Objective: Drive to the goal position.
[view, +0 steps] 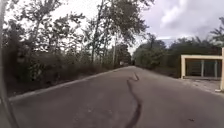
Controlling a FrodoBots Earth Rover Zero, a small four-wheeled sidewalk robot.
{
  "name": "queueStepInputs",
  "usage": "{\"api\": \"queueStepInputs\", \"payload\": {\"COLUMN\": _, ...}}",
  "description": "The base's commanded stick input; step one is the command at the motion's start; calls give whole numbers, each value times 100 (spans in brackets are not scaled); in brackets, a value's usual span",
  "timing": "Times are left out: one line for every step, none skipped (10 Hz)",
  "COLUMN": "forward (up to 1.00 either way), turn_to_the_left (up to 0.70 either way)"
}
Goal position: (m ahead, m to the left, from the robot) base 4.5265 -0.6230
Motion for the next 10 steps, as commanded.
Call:
{"api": "queueStepInputs", "payload": {"forward": 70, "turn_to_the_left": 0}}
{"api": "queueStepInputs", "payload": {"forward": 70, "turn_to_the_left": 0}}
{"api": "queueStepInputs", "payload": {"forward": 70, "turn_to_the_left": 0}}
{"api": "queueStepInputs", "payload": {"forward": 70, "turn_to_the_left": 0}}
{"api": "queueStepInputs", "payload": {"forward": 70, "turn_to_the_left": 0}}
{"api": "queueStepInputs", "payload": {"forward": 70, "turn_to_the_left": 0}}
{"api": "queueStepInputs", "payload": {"forward": 70, "turn_to_the_left": 0}}
{"api": "queueStepInputs", "payload": {"forward": 70, "turn_to_the_left": 0}}
{"api": "queueStepInputs", "payload": {"forward": 70, "turn_to_the_left": 0}}
{"api": "queueStepInputs", "payload": {"forward": 70, "turn_to_the_left": 0}}
